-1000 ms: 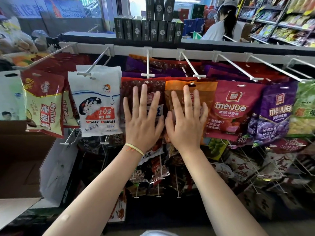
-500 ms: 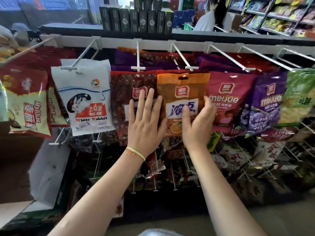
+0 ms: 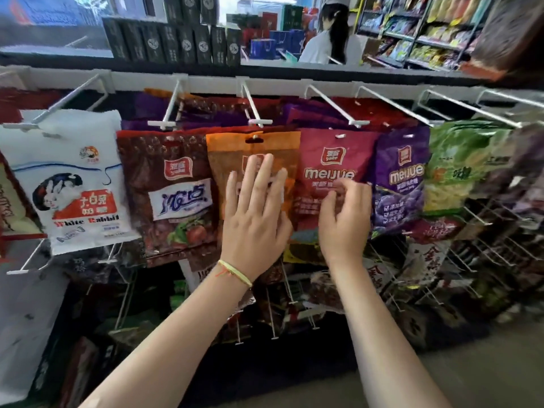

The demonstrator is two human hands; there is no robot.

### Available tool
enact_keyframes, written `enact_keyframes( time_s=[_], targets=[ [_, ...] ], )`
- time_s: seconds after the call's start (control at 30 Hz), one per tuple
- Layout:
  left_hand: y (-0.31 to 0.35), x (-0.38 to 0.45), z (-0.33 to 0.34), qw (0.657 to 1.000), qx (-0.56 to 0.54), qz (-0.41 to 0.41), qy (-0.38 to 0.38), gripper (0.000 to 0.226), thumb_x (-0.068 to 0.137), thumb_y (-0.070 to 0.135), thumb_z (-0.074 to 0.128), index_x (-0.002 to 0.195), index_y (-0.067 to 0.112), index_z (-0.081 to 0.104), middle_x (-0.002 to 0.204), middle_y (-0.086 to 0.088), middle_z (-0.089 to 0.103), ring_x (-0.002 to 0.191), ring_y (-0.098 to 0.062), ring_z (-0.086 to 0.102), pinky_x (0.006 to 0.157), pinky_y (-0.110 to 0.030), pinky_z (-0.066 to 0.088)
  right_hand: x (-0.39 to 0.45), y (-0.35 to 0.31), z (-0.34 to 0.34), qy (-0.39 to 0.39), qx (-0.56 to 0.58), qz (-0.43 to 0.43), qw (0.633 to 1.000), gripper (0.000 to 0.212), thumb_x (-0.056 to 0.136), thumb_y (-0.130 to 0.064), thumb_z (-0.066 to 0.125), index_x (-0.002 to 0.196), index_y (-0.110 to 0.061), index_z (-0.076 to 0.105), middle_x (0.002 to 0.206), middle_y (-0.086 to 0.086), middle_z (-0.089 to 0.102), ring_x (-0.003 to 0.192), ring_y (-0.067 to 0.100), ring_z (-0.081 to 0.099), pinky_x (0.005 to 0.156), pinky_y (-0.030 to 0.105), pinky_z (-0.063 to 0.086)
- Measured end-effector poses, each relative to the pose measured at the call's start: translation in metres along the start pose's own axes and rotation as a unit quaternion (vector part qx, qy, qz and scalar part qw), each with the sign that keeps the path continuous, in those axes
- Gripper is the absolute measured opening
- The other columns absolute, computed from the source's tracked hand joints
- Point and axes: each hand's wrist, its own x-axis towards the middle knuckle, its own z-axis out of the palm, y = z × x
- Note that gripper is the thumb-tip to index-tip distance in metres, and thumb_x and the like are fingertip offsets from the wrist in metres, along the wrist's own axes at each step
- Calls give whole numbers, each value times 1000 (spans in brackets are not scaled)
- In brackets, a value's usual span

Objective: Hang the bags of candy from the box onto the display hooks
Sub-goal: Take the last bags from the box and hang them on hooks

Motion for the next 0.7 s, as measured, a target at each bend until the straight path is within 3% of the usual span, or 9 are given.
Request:
enact_keyframes(
  time_s=[0.13,0.23,0.37,0.47,0.57,0.63,0.7],
  targets=[
    [38,28,18,1000,9,0,28,52,89,17,59,139,5,55,148,-19,48,140,-34,38,117,-49,29,62,9,-27,-1,-33,-102,994,21,94,-5,54,114,-2,61,108,10,59,103,21,53,88,23,40],
    [65,48,35,999,39,-35,1,53,88,19,58,139,5,54,148,-19,48,139,-34,39,116,-49,29,102,19,-38,-115,-46,-143,982,31,95,-5,57,126,-1,57,122,12,58,119,24,52,102,22,37],
    [77,70,54,989,112,-78,-61,66,88,25,52,150,6,40,159,-18,34,148,-36,29,121,-53,20,143,24,-36,-265,-57,-175,946,46,95,-6,56,140,0,51,145,15,47,140,27,39,119,33,29],
    [79,73,54,988,120,-94,-36,67,89,21,52,152,6,37,162,-17,28,151,-35,21,123,-52,16,165,22,-30,-336,-76,-188,920,44,92,-15,54,136,-8,56,133,11,56,127,28,51,109,40,37],
    [78,67,48,987,125,-104,16,68,87,13,56,152,5,36,162,-17,27,152,-36,19,123,-48,15,180,15,-28,-396,-80,-165,900,33,90,-24,59,121,-16,60,118,5,54,110,26,53,100,43,35],
    [72,67,45,983,135,-125,7,74,87,15,60,154,5,31,163,-16,25,153,-35,17,124,-49,15,190,13,-28,-439,-50,-142,886,18,87,-25,63,104,-23,58,108,2,51,98,24,51,98,43,37],
    [63,67,44,980,134,-147,-28,79,88,23,61,157,8,25,165,-15,20,154,-33,13,124,-51,14,200,14,-27,-466,-19,-133,875,16,84,-25,67,97,-28,60,108,2,58,98,23,56,98,44,45]
  ],
)
